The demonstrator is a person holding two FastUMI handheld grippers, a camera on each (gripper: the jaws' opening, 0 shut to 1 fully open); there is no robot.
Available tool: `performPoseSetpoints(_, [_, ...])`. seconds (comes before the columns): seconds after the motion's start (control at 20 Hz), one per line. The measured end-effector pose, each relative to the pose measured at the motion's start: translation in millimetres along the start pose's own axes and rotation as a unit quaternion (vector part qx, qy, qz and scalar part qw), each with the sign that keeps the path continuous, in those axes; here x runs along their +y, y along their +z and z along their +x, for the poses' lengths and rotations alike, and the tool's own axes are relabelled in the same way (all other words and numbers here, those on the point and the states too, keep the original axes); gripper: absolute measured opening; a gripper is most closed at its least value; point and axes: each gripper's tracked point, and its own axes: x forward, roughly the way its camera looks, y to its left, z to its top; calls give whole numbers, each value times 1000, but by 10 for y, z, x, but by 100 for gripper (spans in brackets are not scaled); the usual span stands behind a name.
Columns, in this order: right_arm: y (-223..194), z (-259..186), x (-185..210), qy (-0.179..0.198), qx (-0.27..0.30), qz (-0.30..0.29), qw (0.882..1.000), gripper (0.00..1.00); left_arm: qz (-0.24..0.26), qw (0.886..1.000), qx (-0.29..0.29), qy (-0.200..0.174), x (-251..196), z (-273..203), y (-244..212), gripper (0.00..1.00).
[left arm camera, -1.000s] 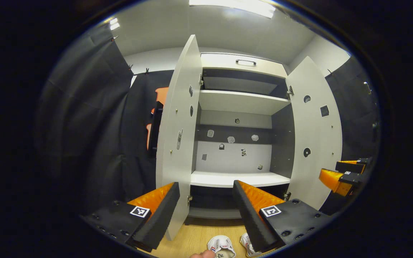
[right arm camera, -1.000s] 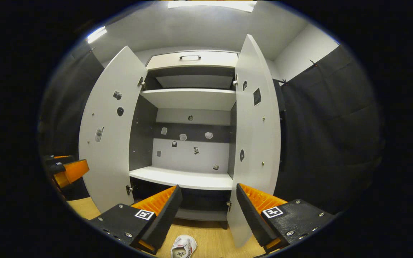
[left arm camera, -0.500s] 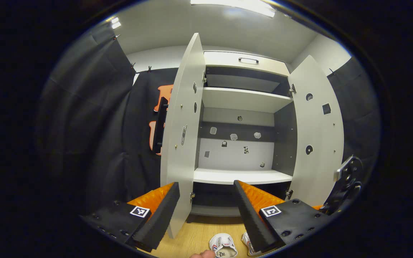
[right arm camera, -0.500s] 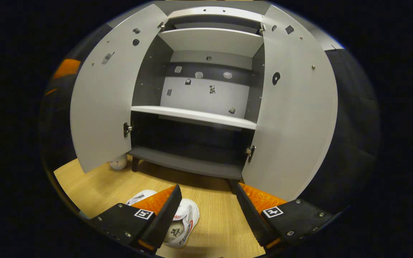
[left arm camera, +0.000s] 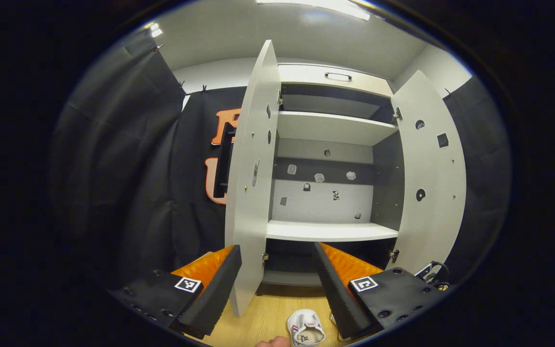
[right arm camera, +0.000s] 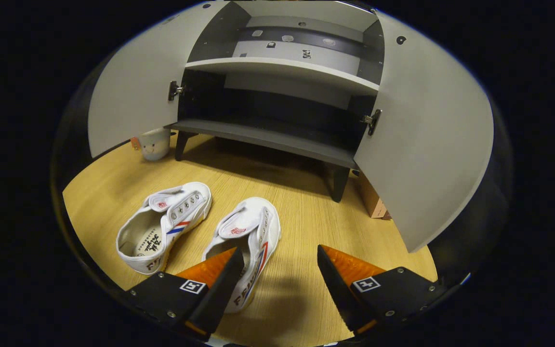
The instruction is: Grab one shoe with the right hand and put it into the shoe cabinet, grab the other shoe with the left hand and put it into the shoe cabinet; then close the right door with the right hand and the left door with the left hand.
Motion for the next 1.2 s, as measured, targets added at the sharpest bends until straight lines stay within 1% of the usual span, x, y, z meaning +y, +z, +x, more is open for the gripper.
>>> performPoseSetpoints(0.1, [-96, 171, 35, 5, 15, -4, 1000, 94, 0, 1000, 5, -1, -4, -1, -39, 96])
performPoseSetpoints(0.15, [-113, 247, 69, 11, 19, 0, 1000, 93, 1, 1000, 6, -1, -8, 6, -39, 94])
performPoseSetpoints(0.2, [-104, 319, 88, 16, 20, 5, 1000, 90, 2, 1000, 7, -2, -5, 13, -45, 96])
performPoseSetpoints(0.25, [-82, 398, 97, 18, 18, 7, 1000, 88, 2, 1000, 8, -3, 1, 23, -42, 96])
performPoseSetpoints(0.3, [-60, 469, 85, 17, 16, 7, 1000, 81, 1, 1000, 9, -3, -13, 16, -62, 99])
performPoseSetpoints(0.35, [-47, 532, 88, 18, 18, 9, 1000, 78, -1, 1000, 12, -2, -24, 20, -71, 96])
performPoseSetpoints(0.4, [-66, 584, 100, 22, 23, 13, 999, 71, -2, 1000, 14, -1, -19, 38, -89, 96])
performPoseSetpoints(0.45, [-73, 614, 116, 26, 29, 18, 999, 68, -4, 1000, 16, 0, -22, 23, -101, 96])
performPoseSetpoints(0.55, [-102, 666, 137, 30, 38, 25, 999, 59, -4, 1000, 17, 2, -24, 21, -110, 96])
performPoseSetpoints(0.6, [-105, 680, 183, 38, 38, 27, 998, 51, -3, 1000, 17, 4, -23, 24, -102, 97])
performPoseSetpoints(0.65, [-87, 701, 190, 34, 34, 27, 998, 45, 1, 1000, 15, 6, -7, 14, -95, 96])
performPoseSetpoints(0.7, [-86, 709, 154, 26, 33, 23, 999, 35, 4, 1000, 14, 9, 12, -2, -93, 96])
performPoseSetpoints(0.75, [-99, 717, 103, 13, 32, 18, 999, 35, 7, 1000, 14, 11, 19, -1, -82, 96])
performPoseSetpoints(0.8, [-104, 728, 80, 7, 30, 17, 999, 19, 7, 1000, 14, 12, 14, -4, -89, 96])
performPoseSetpoints(0.9, [-99, 727, 55, 2, 29, 18, 999, 7, 6, 1000, 15, 12, 9, -9, -98, 96])
performPoseSetpoints(1.0, [-92, 730, 55, 4, 27, 35, 999, 3, 7, 1000, 14, 11, -17, -11, -87, 96])
performPoseSetpoints(1.1, [-116, 696, 11, -1, 35, 54, 998, 2, 12, 1000, 15, 10, -25, 4, -95, 96])
performPoseSetpoints(1.2, [-74, 590, -68, -6, 27, 66, 997, 2, 20, 1000, 13, 9, -43, -22, -74, 96])
